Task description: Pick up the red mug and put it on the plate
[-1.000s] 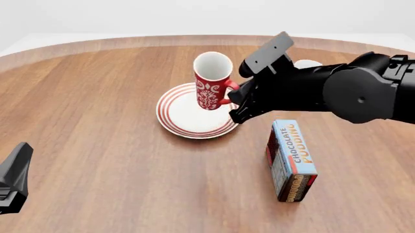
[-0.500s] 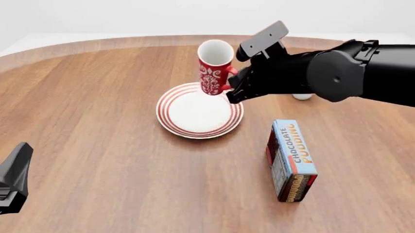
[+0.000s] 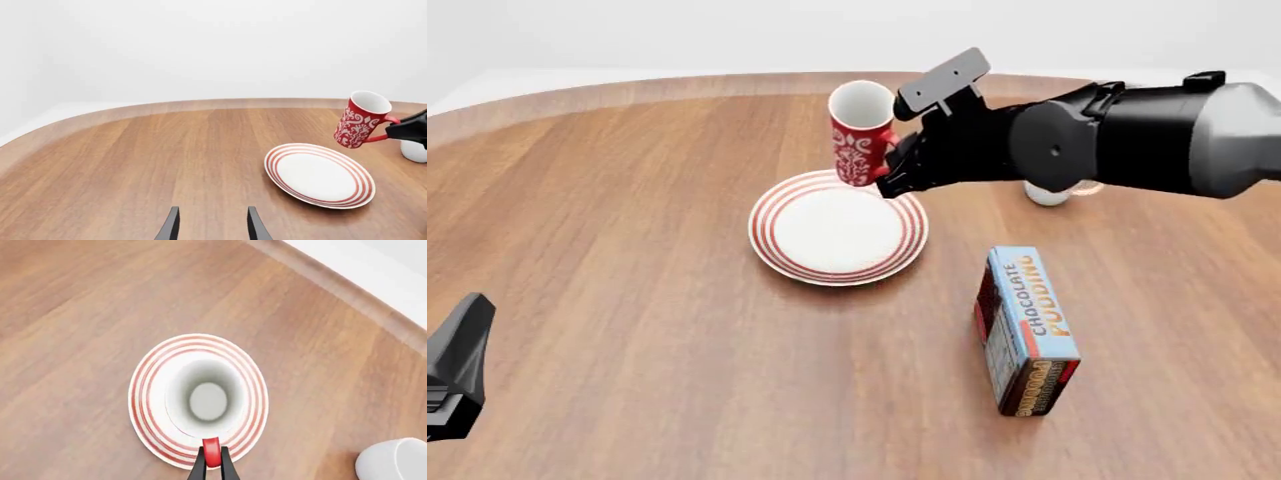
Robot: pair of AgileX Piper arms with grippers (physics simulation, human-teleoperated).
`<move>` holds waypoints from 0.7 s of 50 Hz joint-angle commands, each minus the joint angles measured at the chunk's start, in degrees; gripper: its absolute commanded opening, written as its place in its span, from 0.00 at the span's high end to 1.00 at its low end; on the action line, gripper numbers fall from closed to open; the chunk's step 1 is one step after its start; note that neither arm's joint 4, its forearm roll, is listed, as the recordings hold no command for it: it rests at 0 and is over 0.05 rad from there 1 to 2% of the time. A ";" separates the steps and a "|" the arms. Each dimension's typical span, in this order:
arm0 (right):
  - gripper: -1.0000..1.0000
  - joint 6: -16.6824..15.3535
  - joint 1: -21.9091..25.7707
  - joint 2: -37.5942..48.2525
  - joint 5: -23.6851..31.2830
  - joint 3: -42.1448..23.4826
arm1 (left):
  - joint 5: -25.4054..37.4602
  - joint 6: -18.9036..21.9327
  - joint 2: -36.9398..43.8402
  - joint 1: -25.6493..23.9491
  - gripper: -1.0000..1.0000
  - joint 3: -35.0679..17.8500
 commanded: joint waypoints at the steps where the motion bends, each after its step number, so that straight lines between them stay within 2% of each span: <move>1: 1.00 1.62 -0.37 3.71 -2.88 -1.53 | 0.00 0.00 0.00 0.00 0.00 0.00; 35: 1.00 3.05 -0.25 12.09 -5.80 -4.85 | 0.00 0.00 0.00 0.00 0.00 0.00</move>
